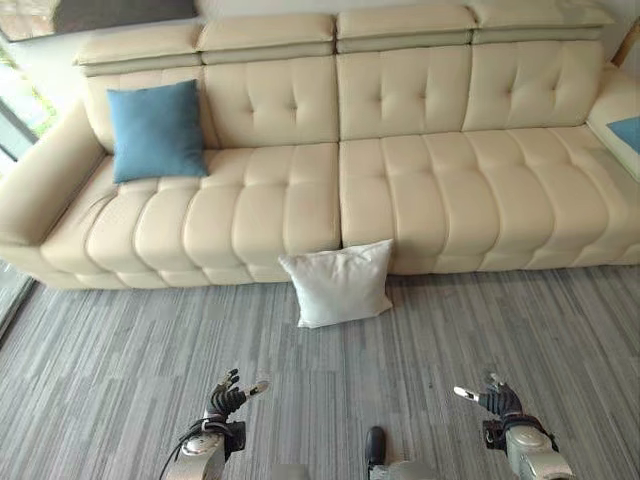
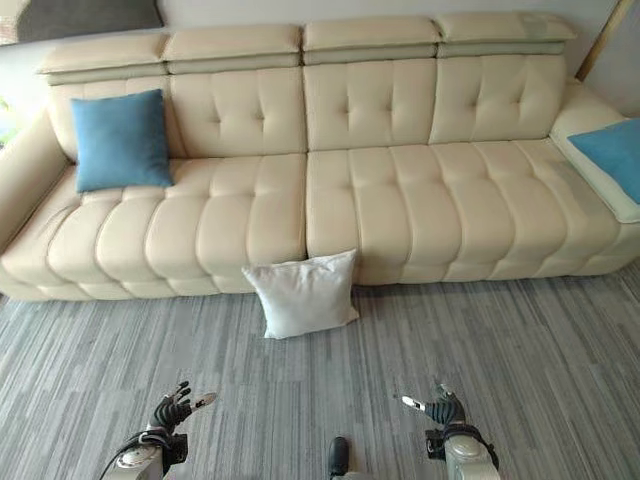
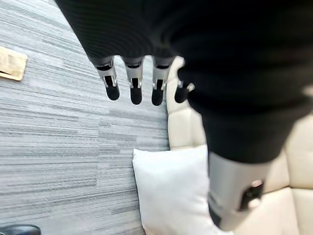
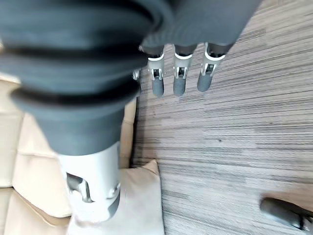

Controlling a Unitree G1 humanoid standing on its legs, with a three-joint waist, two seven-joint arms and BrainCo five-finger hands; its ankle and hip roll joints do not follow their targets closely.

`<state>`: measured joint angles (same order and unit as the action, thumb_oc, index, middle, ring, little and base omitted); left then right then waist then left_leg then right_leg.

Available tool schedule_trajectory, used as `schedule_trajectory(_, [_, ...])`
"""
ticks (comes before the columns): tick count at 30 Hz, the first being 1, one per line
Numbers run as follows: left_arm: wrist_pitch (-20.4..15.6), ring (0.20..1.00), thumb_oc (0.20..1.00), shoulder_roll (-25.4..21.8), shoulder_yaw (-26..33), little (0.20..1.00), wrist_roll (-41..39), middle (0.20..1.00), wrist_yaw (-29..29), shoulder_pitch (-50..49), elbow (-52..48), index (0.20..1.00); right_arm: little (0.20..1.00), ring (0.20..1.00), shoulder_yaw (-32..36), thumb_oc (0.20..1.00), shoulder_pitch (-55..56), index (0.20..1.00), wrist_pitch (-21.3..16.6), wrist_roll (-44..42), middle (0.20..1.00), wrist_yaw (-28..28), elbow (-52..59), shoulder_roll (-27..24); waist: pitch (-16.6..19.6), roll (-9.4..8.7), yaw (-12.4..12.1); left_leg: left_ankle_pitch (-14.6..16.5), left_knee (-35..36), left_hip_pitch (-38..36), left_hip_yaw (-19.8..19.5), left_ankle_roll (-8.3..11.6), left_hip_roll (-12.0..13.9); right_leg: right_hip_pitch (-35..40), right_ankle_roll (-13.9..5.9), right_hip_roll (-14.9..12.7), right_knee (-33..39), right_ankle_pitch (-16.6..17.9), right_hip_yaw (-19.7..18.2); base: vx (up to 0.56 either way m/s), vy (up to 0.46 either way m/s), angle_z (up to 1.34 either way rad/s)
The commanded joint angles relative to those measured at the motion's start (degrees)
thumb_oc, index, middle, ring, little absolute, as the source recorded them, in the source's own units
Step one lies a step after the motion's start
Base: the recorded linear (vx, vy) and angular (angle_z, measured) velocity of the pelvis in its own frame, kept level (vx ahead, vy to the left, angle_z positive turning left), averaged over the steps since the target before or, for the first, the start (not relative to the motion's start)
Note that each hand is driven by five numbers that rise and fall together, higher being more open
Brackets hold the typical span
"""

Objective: Pick up all the scattered cushions and arrange them neatly on the sofa.

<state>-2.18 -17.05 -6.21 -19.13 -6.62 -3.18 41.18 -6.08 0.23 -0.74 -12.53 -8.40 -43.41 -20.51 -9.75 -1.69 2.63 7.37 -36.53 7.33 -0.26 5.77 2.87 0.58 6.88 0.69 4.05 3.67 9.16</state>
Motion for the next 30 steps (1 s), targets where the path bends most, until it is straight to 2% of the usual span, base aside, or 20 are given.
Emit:
schedule_trajectory(1, [-1.6, 1.0, 1.0, -2.4, 0.0, 1.0, -0.4, 1.0, -0.1, 2.4, -1.5, 1.0, 1.0, 1.0, 0.5, 1.0, -0.2, 1.0, -0.9, -1.9, 1.0, -0.2, 1.3, -3.0, -3.0, -0.78, -0.1, -7.7, 17.9, -5.3, 1.8, -1.57, 2.1, 0.6, -8.5, -5.4, -3.8, -7.9, -1.1, 0.25, -0.01, -0.08])
schedule_trajectory(2, [-1.4, 1.0, 1.0, -2.4, -0.2, 1.0, -0.1, 1.0, 0.0, 2.4, -1.4, 1.0, 1.0, 1.0, 0.4, 1.0, -0.2, 1.0, -1.0, -1.9, 1.0, -0.2, 1.3, -3.2, -3.0, -0.96, -0.5, -5.6, 21.4, -4.6, 2.3, -1.99, 1.4, 1.4, -8.99, -5.6, -3.0, -8.2, -1.2, 0.22, 0.067, -0.35])
schedule_trajectory(3, [-1.3, 1.0, 1.0, -2.3, -0.7, 1.0, 0.2, 1.0, 0.0, 2.2, -1.3, 1.0, 1.0, 1.0, 0.4, 1.0, -0.3, 1.0, -1.1, -1.9, 1.0, -0.3, 1.4, -3.6, -2.9, -0.3, -0.8, -6.7, 29.7, -4.0, 2.6, -1.6, 1.5, 2.5, -9.62, -5.3, -2.3, -8.8, -1.1, 0.36, 0.127, -0.5])
schedule_trajectory(4, [-1.2, 1.0, 1.0, -2.1, -1.1, 1.0, 0.8, 1.0, -0.1, 2.4, -1.2, 1.0, 1.0, 1.0, 0.3, 1.0, -0.4, 1.0, -1.2, -1.9, 1.0, -0.8, 1.0, -3.7, -2.8, 0.55, -1.4, -11.3, 35.0, -0.7, 3.5, -0.95, 1.9, 4.7, -9.79, -4.6, -1.1, -9.5, -1.0, 0.28, 0.119, -0.3])
schedule_trajectory(7, [-1.3, 1.0, 1.0, -2.2, -1.3, 1.0, 0.9, 1.0, -0.5, 2.8, -0.9, 1.0, 1.0, 1.0, 0.3, 1.0, -0.5, 1.0, -1.1, -2.0, 1.0, -1.2, 0.8, -3.7, -2.9, 0.58, -1.6, -12.3, 37.2, 0.5, 4.7, -0.74, 1.9, 5.8, -9.84, -4.6, -0.7, -10.0, -1.0, 0.2, 0.125, -0.27])
schedule_trajectory(8, [-1.6, 1.0, 1.0, -2.2, -1.1, 1.0, 1.0, 1.0, -0.5, 2.5, -0.2, 1.0, 1.0, 1.0, 0.1, 1.0, 0.1, 1.0, -0.7, -0.8, 1.0, -0.9, 0.3, -3.1, -1.8, 1.09, -2.2, -13.5, 40.2, -0.4, 6.4, -1.12, 1.9, 8.0, -10.84, -4.4, -0.9, -11.2, -2.5, 0.5, 0.417, -0.63])
schedule_trajectory(9, [-1.4, 1.0, 1.0, -2.0, -1.1, 1.0, 1.5, 1.0, -0.4, 2.2, 0.8, 1.0, 1.0, 1.0, -0.2, 1.0, 0.1, 1.0, -0.6, -0.2, 1.0, -0.7, -0.3, -2.5, -0.9, 0.82, -2.2, -13.0, 39.5, -1.3, 6.1, -1.68, 1.4, 8.3, -11.3, -5.3, -1.9, -11.5, -2.9, 0.56, 0.507, -0.62])
schedule_trajectory(11, [-1.1, 1.0, 1.0, -2.9, -0.9, 1.0, 2.4, 1.0, -0.2, 1.7, 2.9, 1.0, 1.0, 1.0, -0.8, 1.0, 0.2, 1.0, -0.5, -0.3, 1.0, 0.0, -1.3, -0.8, 0.1, -0.54, -2.8, -9.5, 38.0, -3.4, 6.8, -3.87, -0.2, 7.1, -12.87, -7.3, -7.4, -11.6, -4.5, 0.31, 0.343, -0.45])
schedule_trajectory(12, [-0.9, 1.0, 1.0, -3.5, -0.4, 1.0, 2.4, 1.0, -0.6, 1.5, 3.0, 1.0, 1.0, 1.0, -1.5, 1.0, -0.4, 1.0, -0.2, 0.0, 1.0, 0.1, -1.8, 0.0, -0.5, -0.61, -3.0, -7.7, 37.3, -4.8, 7.4, -5.15, -0.6, 4.2, -14.17, -7.8, -13.8, -10.4, -5.5, 0.16, 0.234, -0.15])
schedule_trajectory(14, [-1.0, 1.0, 1.0, -3.8, -0.4, 1.0, 2.3, 1.0, -0.7, 1.5, 3.0, 1.0, 1.0, 1.0, -1.7, 1.0, -0.6, 1.0, 0.0, 0.1, 1.0, 0.2, -1.7, 0.0, -0.8, -0.61, -3.1, -7.2, 37.0, -5.0, 7.7, -5.56, -0.7, 2.5, -14.8, -7.9, -16.9, -9.3, -6.0, 0.08, 0.103, 0.13])
schedule_trajectory(15, [-1.2, 1.0, 1.0, -4.2, -0.2, 1.0, 2.6, 1.0, -0.7, 1.4, 3.2, 1.0, 1.0, 1.0, -1.8, 1.0, -0.4, 1.0, 0.0, 0.2, 1.0, 0.3, -0.7, 0.2, -1.1, -0.16, -2.8, -6.4, 37.2, -6.5, 8.0, -6.1, -0.8, -0.5, -15.35, -8.1, -20.0, -7.6, -6.3, 0.1, 0.06, 0.38])
schedule_trajectory(19, [-1.5, 1.0, 1.0, -4.2, -0.3, 1.0, 3.0, 1.0, -0.5, 2.0, 3.0, 1.0, 1.0, 1.0, -1.7, 1.0, -1.0, 1.0, -0.1, 0.2, 1.0, 0.2, -0.5, 0.1, -1.3, 0.84, -1.9, -5.7, 38.3, -8.4, 7.5, -5.84, -0.6, -3.5, -14.52, -8.6, -15.6, -7.3, -5.6, 0.13, -0.017, 0.25])
schedule_trajectory(20, [-1.7, 1.0, 1.0, -4.3, 0.0, 1.0, 2.3, 1.0, -0.9, 2.7, 3.1, 1.0, 1.0, 1.0, -1.9, 1.0, -1.5, 1.0, 0.1, 0.5, 1.0, 0.0, -0.8, 0.2, -1.9, 0.96, -1.2, -5.4, 38.6, -9.6, 7.1, -5.3, -0.4, -5.8, -14.71, -9.3, -10.7, -5.6, -5.0, 0.08, -0.068, 0.34])
schedule_trajectory(22, [-2.1, 1.0, 1.0, -4.5, 0.1, 1.0, 2.0, 1.0, -0.9, 3.1, 3.5, 1.0, 1.0, 1.0, -2.1, 1.0, -1.4, 1.0, 0.3, 0.8, 1.0, 0.1, -0.7, 0.3, -2.5, 0.67, -0.7, -5.1, 38.4, -10.4, 6.6, -5.03, -0.4, -5.1, -15.18, -9.7, -7.9, -4.8, -4.8, 0.12, -0.128, 0.18])
schedule_trajectory(25, [-2.1, 1.0, 1.0, -4.1, 0.1, 1.0, 2.6, 1.0, -0.8, 3.2, 4.7, 1.0, 1.0, 1.0, -2.3, 1.0, -0.9, 1.0, 0.1, 1.3, 1.0, 0.5, -1.6, 0.2, -1.3, 0.06, -1.0, -5.3, 39.3, -11.4, 7.1, -4.33, 0.1, -2.5, -14.72, -9.7, -4.9, -4.6, -4.0, 0.12, -0.138, 0.18])
schedule_trajectory(30, [-1.6, 1.0, 1.0, -3.2, -0.5, 1.0, 3.1, 1.0, -0.4, 2.7, 5.4, 1.0, 1.0, 1.0, -2.4, 1.0, -0.5, 1.0, -0.1, 1.5, 1.0, 0.7, -0.9, -0.6, -0.4, 0.51, -0.8, -6.3, 41.0, -12.3, 6.3, -3.01, 1.5, 0.6, -13.67, -8.4, -3.1, -5.5, -2.8, 0.09, -0.15, 0.14])
